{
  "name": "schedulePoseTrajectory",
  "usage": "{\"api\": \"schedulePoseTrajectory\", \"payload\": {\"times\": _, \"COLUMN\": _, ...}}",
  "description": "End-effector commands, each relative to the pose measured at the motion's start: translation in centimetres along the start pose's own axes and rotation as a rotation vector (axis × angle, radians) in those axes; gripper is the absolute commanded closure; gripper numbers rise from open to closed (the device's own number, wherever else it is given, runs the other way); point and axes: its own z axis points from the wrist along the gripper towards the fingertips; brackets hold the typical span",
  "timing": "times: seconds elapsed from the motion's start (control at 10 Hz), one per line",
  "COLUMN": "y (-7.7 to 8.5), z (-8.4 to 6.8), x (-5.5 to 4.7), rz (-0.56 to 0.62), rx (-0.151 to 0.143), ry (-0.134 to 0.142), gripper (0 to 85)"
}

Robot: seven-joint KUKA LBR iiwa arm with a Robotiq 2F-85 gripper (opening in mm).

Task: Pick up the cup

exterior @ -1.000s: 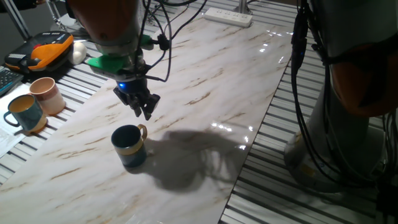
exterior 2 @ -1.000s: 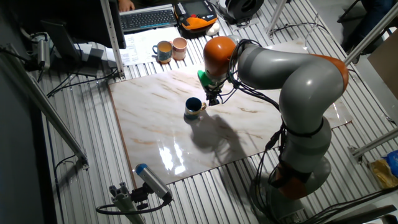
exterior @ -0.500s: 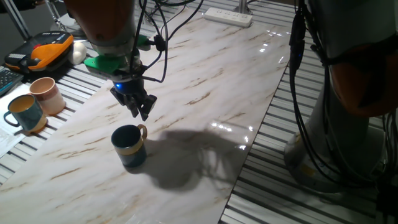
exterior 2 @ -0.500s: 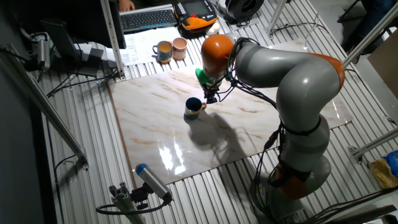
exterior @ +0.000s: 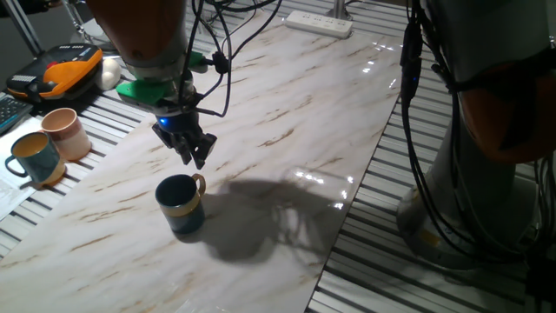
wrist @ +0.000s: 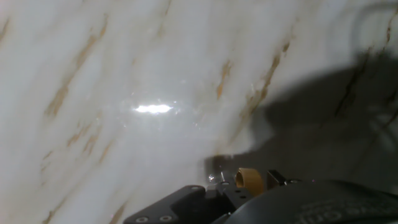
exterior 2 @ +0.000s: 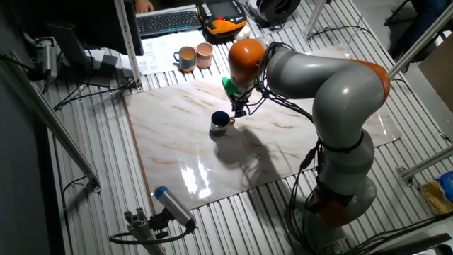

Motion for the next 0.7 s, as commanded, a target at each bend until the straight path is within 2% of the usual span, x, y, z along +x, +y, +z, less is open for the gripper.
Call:
{"api": "schedulePoseTrajectory", "payload": {"times": 0.0, "y": 0.13, "z": -0.02, "x": 0.03, "rz": -0.001, "rx": -0.001, "ry": 0.001, "gripper": 51.0}}
{"api": "schedulePoseTrajectory", "payload": {"times": 0.5, "y": 0.37, "z": 0.39, "x": -0.21, "rz": -0.015, "rx": -0.002, "ry": -0.001, "gripper": 51.0}}
{"api": "schedulePoseTrajectory", "payload": {"times": 0.6, "y": 0.37, "z": 0.42, "x": -0.19, "rz": -0.017, "rx": -0.002, "ry": -0.001, "gripper": 34.0}}
